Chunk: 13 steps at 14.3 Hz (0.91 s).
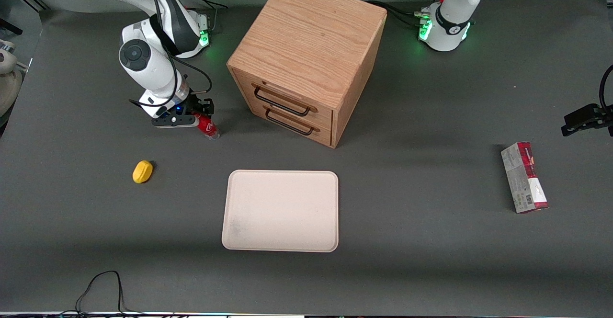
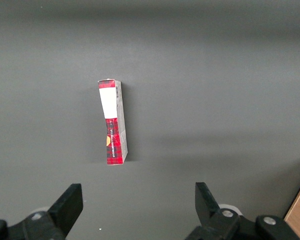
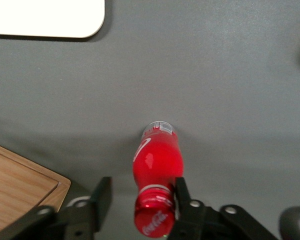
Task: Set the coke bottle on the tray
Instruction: 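Lower the right gripper and close it around the bottle's body, then lift the bottle and carry it with the right gripper to the tray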
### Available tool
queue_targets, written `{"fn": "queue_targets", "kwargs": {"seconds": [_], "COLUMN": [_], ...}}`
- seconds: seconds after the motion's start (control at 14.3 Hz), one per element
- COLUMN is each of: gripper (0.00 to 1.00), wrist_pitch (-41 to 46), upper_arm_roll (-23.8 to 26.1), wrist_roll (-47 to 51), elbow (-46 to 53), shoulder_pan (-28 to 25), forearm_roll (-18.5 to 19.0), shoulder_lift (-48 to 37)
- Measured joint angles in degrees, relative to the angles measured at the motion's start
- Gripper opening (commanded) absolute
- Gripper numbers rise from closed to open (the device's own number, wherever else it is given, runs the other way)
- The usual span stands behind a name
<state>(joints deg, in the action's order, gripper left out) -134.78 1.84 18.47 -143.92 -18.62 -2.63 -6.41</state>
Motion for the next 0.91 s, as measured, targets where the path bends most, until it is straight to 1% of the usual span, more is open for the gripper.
{"fn": "queue_targets", "kwargs": {"seconds": [0.77,0.91], "gripper": [0.00,0.00], "wrist_pitch": [0.2,4.4], "upper_arm_roll": [-0.1,-0.3], "wrist_roll": [-0.2,-0.1], "elbow": [0.3,3.7], "shoulder_pan": [0.1,0.6], "forearm_roll": [0.1,0.1], "shoulder_lift": [0.0,0.0]}}
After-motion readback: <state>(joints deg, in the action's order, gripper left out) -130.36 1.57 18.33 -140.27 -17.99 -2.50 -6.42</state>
